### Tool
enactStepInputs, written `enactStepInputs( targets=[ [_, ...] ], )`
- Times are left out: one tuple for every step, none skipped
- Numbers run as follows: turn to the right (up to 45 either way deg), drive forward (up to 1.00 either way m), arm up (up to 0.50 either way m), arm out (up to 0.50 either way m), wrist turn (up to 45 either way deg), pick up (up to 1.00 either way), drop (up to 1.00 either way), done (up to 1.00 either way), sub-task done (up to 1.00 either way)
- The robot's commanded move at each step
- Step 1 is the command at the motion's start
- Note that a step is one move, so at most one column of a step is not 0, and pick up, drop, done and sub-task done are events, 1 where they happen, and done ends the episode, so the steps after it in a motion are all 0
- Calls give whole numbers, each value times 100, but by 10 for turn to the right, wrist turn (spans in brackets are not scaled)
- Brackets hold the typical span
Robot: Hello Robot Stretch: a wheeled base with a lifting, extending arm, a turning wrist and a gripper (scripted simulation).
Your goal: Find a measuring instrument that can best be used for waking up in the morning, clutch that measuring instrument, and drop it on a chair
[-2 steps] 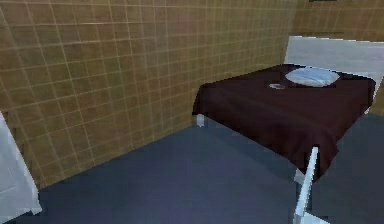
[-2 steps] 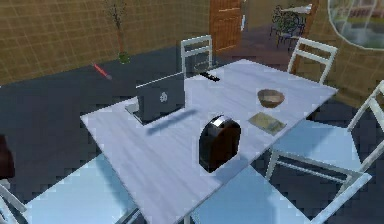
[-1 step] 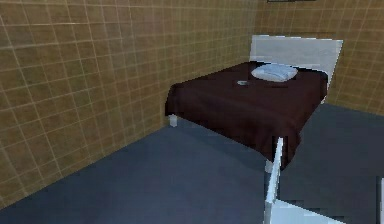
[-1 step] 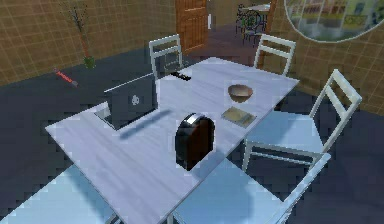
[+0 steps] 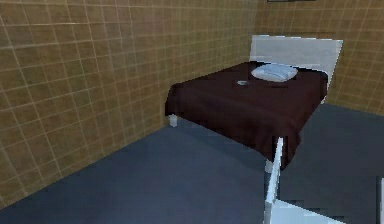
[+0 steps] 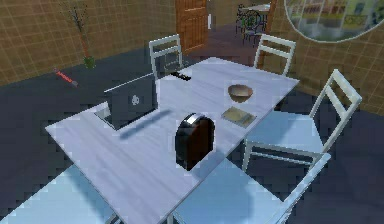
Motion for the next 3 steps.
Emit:
enactStepInputs(
  targets=[
    [0, 0, 22, 0, 0, 0, 0, 0, 0],
    [0, 0, 0, 36, 0, 0, 0, 0, 0],
    [0, 0, 0, 0, 450, 0, 0, 0, 0]
  ],
)
